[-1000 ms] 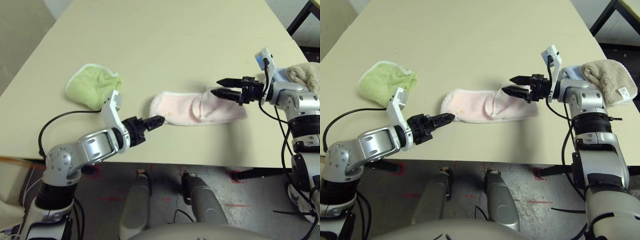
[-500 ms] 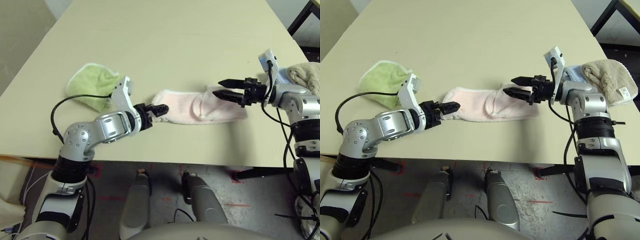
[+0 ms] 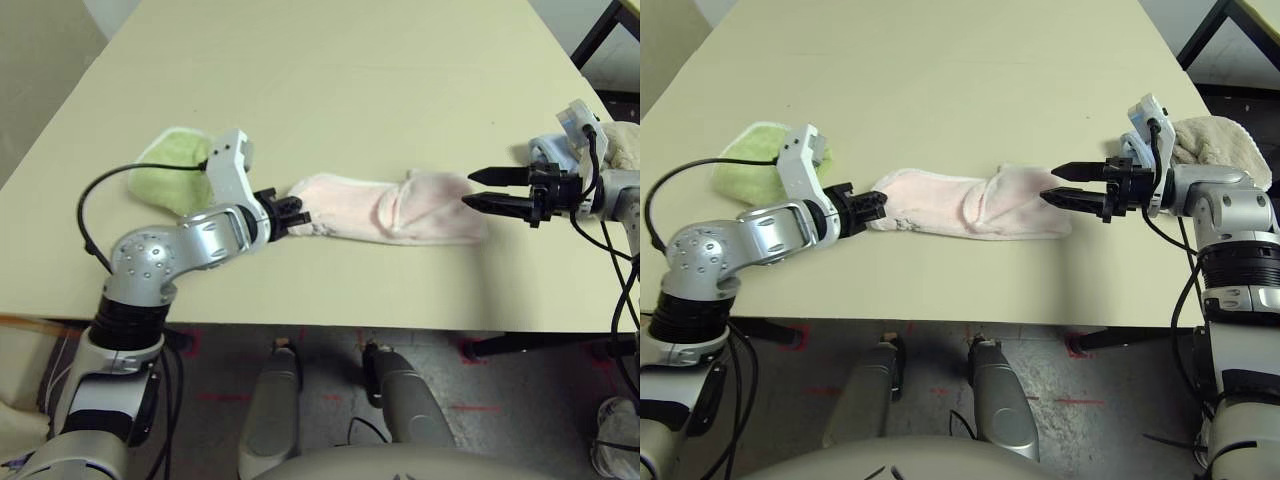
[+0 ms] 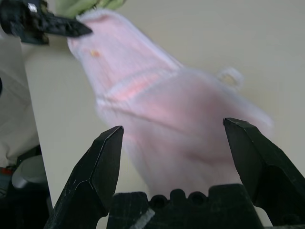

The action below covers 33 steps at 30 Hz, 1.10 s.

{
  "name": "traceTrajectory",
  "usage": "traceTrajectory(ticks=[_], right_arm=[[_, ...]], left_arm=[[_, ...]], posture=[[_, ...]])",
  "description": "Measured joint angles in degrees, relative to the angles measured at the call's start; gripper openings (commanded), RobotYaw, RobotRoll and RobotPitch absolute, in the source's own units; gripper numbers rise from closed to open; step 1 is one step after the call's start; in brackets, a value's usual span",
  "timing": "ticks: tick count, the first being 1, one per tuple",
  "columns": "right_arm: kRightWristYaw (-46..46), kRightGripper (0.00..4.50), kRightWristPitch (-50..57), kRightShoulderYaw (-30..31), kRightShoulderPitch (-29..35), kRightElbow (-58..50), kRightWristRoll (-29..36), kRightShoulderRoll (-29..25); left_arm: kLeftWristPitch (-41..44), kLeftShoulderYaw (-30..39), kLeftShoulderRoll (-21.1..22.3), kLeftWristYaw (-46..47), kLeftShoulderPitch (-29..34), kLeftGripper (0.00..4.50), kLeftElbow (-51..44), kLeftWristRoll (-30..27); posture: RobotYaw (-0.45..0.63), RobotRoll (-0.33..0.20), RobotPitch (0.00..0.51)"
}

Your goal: Fold the towel and set it aside.

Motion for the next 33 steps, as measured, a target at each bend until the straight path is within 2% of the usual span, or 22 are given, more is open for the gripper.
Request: traceTrajectory(ticks=[5,9,14,16,19,25,33], right_arm=[[0.1,4.5,-1.1,0.1,0.2,0.0,-1.0,-0.4],[0.2,4.5,-1.9,0.5,0.2,0.2,-1.7,-0.4],[0.1,4.5,-3.0,1.2,0.3,0.4,-2.7,-0.4],[0.0,4.5,-3.4,1.2,0.6,0.6,-2.8,-0.5],[-0.6,4.5,-4.1,1.2,1.2,0.8,-3.3,-0.6],[-2.6,4.5,-5.1,0.8,2.5,0.9,-3.5,-0.6],[-5.0,4.5,-5.5,-0.6,5.3,0.6,-3.4,-1.0]], left_arm=[[3.3,1.5,3.3,-5.1,-3.8,0.02,0.6,1.1],[6.6,1.5,4.6,-10.5,-9.8,0.02,0.9,2.0],[9.9,-0.6,1.1,-16.2,-17.0,0.02,2.1,2.4],[11.2,-2.4,-1.6,-19.2,-19.2,0.02,2.7,4.3],[12.4,-6.2,-7.1,-25.3,-22.7,0.02,4.5,9.8],[9.9,-12.9,-16.9,-38.5,-26.7,0.02,13.2,28.0],[2.6,-18.6,-26.9,-53.8,-30.1,0.02,24.9,47.7]], posture=[[0.08,0.0,0.18],[0.08,0.0,0.178],[0.07,0.0,0.174],[0.06,0.0,0.172],[0.05,0.0,0.169],[0.02,0.0,0.159],[-0.02,0.0,0.151]])
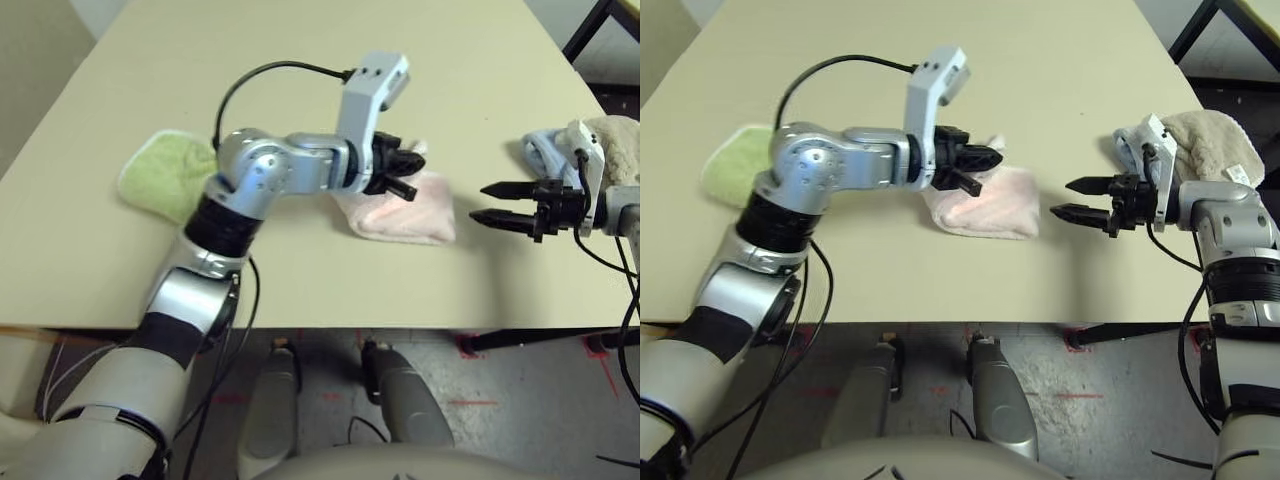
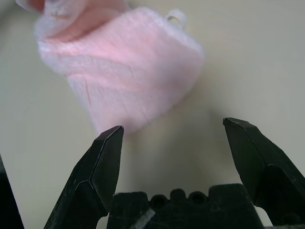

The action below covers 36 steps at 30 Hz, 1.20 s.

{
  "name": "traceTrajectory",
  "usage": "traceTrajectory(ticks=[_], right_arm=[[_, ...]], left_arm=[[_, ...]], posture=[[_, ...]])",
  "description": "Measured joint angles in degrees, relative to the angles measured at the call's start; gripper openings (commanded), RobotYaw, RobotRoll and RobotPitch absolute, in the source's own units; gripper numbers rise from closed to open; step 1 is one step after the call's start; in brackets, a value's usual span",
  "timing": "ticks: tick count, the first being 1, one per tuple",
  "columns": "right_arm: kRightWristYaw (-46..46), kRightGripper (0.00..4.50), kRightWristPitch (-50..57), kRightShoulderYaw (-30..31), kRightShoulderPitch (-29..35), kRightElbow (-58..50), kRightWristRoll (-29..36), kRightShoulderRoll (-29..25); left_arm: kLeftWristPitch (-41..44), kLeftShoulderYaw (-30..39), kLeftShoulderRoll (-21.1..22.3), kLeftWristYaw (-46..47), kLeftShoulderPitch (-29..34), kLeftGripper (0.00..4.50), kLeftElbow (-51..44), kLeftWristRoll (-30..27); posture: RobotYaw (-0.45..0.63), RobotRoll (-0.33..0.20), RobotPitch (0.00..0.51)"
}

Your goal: Fold the towel and set it aside.

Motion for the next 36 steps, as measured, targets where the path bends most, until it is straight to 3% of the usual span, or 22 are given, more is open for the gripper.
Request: traceTrajectory(ticks=[7,12,16,20,25,31,36], right_arm=[[-1.8,4.5,-0.7,-1.5,1.2,-0.2,0.0,-0.3],[-2.5,4.5,-1.1,-1.8,1.2,-0.4,0.0,-0.4],[-3.0,4.5,-1.5,-1.8,1.1,-0.4,0.0,-0.3],[-3.3,4.5,-1.6,-1.8,0.5,-0.4,0.0,0.1],[-3.3,4.5,-1.7,-1.7,-0.9,-0.2,-0.1,0.6],[-3.3,4.5,-2.8,-1.4,-2.9,0.9,-0.6,1.6],[-2.3,4.5,-4.5,-1.3,-4.1,2.3,-0.7,2.2]], left_arm=[[-2.4,-4.8,-6.1,-10.4,1.7,0.02,4.8,11.2],[-2.6,-9.1,-7.6,-15.0,4.8,0.02,5.3,17.7],[-2.9,-10.8,-7.9,-16.0,5.9,0.98,6.6,23.0],[-3.3,-8.9,-7.5,-15.8,5.9,2.47,5.2,26.4],[3.0,-3.2,-5.6,-15.3,5.6,4.39,-5.3,26.5],[15.3,6.1,-6.7,-14.6,3.2,4.45,-20.7,21.5],[21.8,13.5,-4.3,-12.2,2.0,4.45,-24.8,20.4]], posture=[[-0.04,0.0,0.148],[-0.04,0.0,0.153],[-0.03,0.0,0.159],[-0.02,0.0,0.161],[0.0,0.0,0.164],[0.01,0.0,0.166],[0.02,0.0,0.17]])
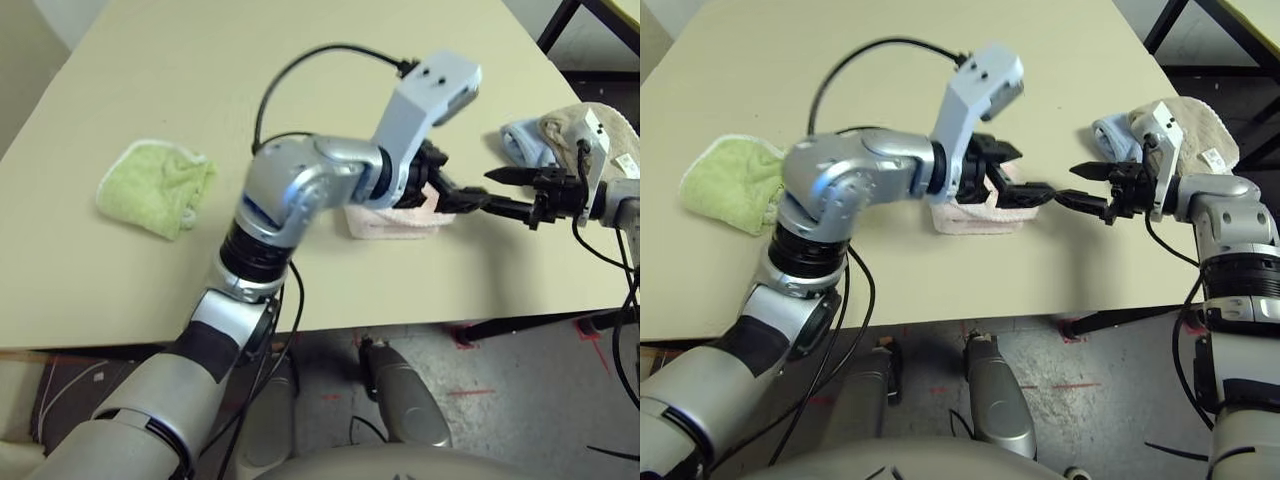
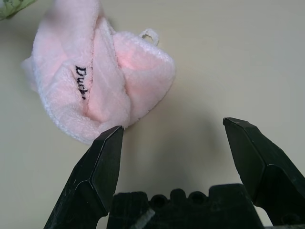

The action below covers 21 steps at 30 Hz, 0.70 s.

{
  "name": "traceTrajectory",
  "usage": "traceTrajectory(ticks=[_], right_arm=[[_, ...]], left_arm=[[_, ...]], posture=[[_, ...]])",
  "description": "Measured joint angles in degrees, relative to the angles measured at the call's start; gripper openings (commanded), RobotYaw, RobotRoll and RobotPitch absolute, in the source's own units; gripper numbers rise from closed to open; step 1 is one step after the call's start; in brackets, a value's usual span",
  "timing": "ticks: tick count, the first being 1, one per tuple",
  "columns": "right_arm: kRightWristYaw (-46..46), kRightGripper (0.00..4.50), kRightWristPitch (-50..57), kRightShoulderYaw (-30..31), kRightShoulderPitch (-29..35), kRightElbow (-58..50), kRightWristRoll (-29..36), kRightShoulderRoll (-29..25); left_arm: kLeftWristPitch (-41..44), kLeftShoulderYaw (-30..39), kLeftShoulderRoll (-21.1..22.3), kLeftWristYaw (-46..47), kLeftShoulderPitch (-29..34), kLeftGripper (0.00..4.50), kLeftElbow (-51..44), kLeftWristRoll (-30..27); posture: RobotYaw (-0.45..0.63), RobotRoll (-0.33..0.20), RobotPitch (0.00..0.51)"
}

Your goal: Fold the towel and set it aside.

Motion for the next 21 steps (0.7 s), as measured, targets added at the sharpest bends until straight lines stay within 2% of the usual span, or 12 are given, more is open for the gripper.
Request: traceTrajectory(ticks=[3,5,8,13,21], right_arm=[[1.0,4.5,-1.5,0.0,-0.6,0.3,0.0,0.1],[2.0,4.5,-2.2,0.0,-1.0,0.4,0.1,0.2],[3.7,4.5,-3.0,0.0,-1.1,0.4,0.1,0.2],[5.6,4.5,-4.2,0.0,-1.3,0.4,0.1,0.1],[6.6,4.5,-4.5,-0.1,-1.0,0.3,0.2,-0.5]], left_arm=[[3.1,4.5,4.9,1.0,1.8,4.45,-1.0,0.1],[4.9,6.3,7.7,1.0,5.5,4.45,-2.5,0.0],[7.8,9.1,9.3,1.4,10.6,4.45,-3.0,-0.1],[10.9,13.2,6.4,2.2,14.7,4.45,-4.5,-0.4],[10.2,16.8,0.7,4.0,15.4,4.45,-1.5,-0.3]], posture=[[0.03,0.0,0.172],[0.03,0.0,0.173],[0.04,0.0,0.176],[0.03,0.0,0.175],[0.0,0.0,0.174]])
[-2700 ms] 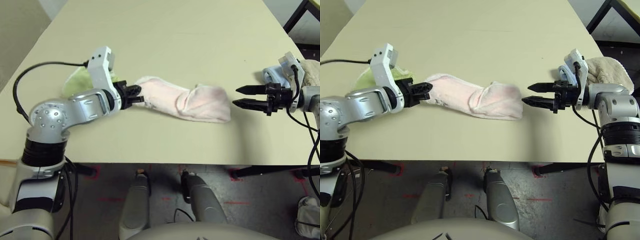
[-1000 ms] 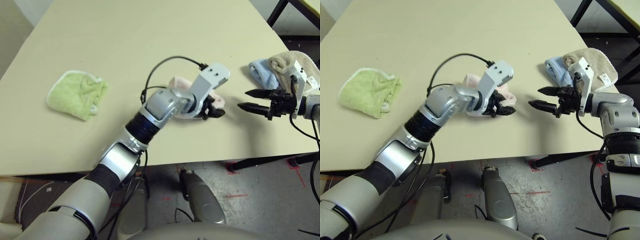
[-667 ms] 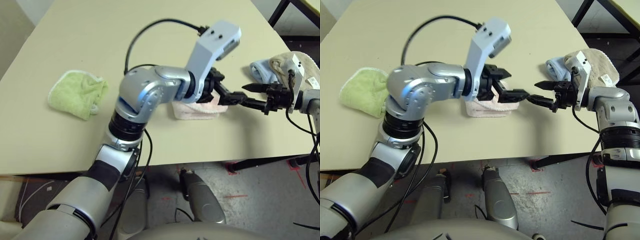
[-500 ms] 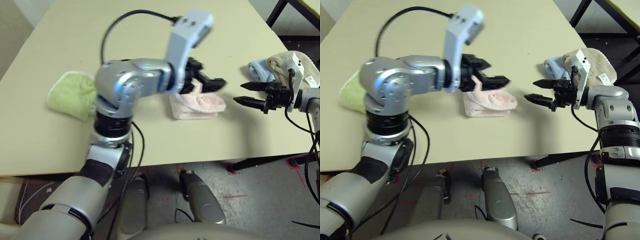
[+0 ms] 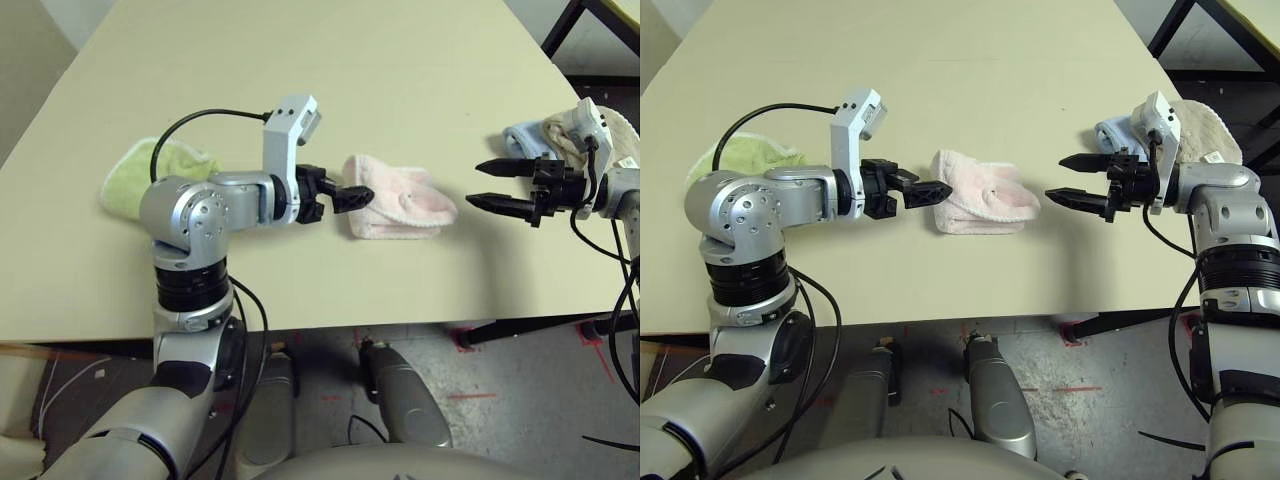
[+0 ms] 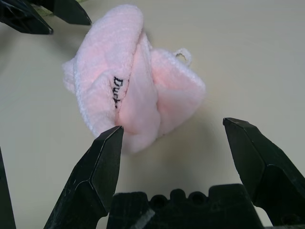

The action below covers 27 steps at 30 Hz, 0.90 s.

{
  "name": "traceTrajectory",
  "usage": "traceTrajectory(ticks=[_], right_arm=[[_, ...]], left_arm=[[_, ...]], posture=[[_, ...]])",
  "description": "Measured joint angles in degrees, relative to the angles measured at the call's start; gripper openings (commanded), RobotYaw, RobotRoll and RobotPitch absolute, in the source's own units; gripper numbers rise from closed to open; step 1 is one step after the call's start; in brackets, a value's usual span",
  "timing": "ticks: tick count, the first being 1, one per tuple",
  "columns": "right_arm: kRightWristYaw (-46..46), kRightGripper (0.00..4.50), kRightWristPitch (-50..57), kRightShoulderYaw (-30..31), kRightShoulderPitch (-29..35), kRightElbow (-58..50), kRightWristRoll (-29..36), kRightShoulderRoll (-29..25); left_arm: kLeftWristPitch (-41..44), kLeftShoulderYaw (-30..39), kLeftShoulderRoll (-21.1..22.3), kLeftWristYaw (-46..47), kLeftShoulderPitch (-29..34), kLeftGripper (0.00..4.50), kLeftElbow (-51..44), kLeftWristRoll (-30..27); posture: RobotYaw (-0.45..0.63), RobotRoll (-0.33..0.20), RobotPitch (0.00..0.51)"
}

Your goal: Fold the towel and set it aside.

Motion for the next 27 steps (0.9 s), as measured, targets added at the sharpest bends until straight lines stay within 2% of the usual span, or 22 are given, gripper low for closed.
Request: traceTrajectory(ticks=[5,8,18,27], right_arm=[[0.4,4.5,0.0,-0.2,1.1,-0.5,0.4,-0.6],[0.4,4.5,0.0,-0.2,1.4,-0.6,0.6,-0.7],[-0.7,4.5,0.0,-0.4,2.3,-0.7,0.8,-0.9],[-2.2,4.5,-0.7,-0.5,3.5,-0.7,0.8,-0.9]], left_arm=[[-1.2,0.2,-1.1,0.6,1.3,4.45,2.4,0.1],[-1.6,0.4,-1.4,1.1,1.6,3.85,4.0,0.2],[-0.8,3.3,-5.2,1.2,-0.9,0.02,4.2,-0.8],[0.7,7.1,-10.9,2.1,-3.5,0.02,7.4,-0.9]], posture=[[-0.01,0.0,0.172],[-0.01,0.0,0.172],[-0.02,0.0,0.169],[-0.03,0.0,0.156]])
